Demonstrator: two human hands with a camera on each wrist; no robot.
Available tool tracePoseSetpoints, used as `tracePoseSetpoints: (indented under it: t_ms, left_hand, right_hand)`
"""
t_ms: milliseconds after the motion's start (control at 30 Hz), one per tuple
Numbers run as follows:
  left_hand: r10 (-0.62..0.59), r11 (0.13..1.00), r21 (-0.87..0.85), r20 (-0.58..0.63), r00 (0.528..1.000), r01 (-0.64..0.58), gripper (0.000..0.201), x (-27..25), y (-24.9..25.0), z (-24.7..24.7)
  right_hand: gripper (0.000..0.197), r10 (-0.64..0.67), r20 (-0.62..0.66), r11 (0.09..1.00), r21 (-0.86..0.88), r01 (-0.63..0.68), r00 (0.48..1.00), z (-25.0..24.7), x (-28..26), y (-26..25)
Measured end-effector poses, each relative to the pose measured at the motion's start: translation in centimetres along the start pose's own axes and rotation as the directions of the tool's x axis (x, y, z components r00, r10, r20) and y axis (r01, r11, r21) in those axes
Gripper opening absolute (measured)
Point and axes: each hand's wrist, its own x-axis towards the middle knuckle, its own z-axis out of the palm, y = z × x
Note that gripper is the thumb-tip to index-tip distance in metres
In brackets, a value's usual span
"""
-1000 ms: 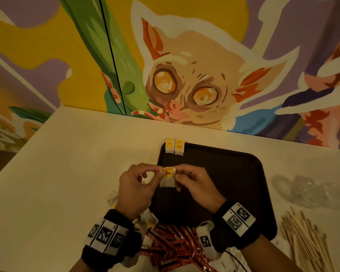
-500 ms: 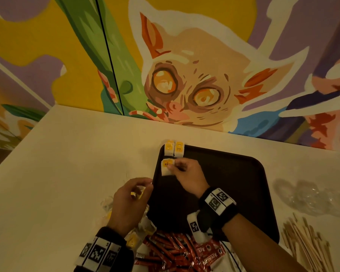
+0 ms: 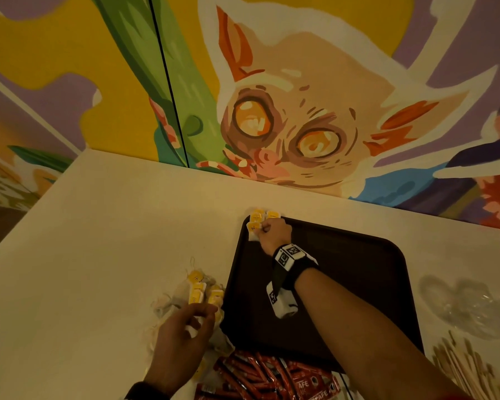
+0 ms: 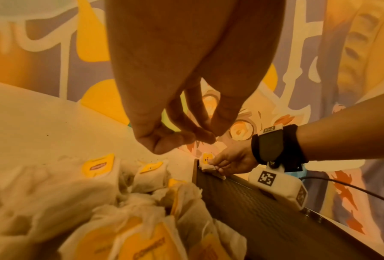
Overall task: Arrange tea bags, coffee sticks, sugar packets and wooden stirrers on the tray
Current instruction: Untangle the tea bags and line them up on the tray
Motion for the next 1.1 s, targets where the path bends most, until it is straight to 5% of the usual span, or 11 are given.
tracePoseSetpoints:
  t_ms: [333, 567, 767, 933, 1100]
  left_hand:
    - [0.020, 1.000, -0.006, 0.002, 1.000, -0.020, 0.020, 0.6, 0.1, -0.3]
    - [0.021, 0.998, 0.053, 0.044, 0.999, -0.023, 0.019, 0.5, -0.7, -0.7]
    - [0.140, 0.967, 0.213, 0.010, 0.990, -0.139, 0.018, -0.1, -1.9, -1.9]
    - [0.081, 0.865, 0.483, 0.131, 0.988, -0.135, 0.055, -0.6, -3.1, -2.4]
    - [-0.090, 0.726, 0.675, 0.285, 0.954, -0.133, 0.092, -1.4, -3.9, -2.4]
  right_hand:
    - [0.009, -0.080, -0.073, 0.996, -0.054, 0.076, 0.994, 0.5, 0.1, -0.6]
    - [0.030, -0.151, -0.096, 0.988, -0.049, 0.147, 0.984, -0.6, -1.1, -0.6]
    - [0.026, -0.257, -0.136, 0.965, 0.013, 0.261, 0.957, -2.1, -4.5, -0.4]
    - [0.020, -0.294, 0.053, 0.946, 0.157, 0.283, 0.954, -2.9, -9.6, -0.2]
    - [0.013, -0.344, 0.308, 0.939, 0.124, 0.321, 0.887, -2.1, -14.3, 0.7]
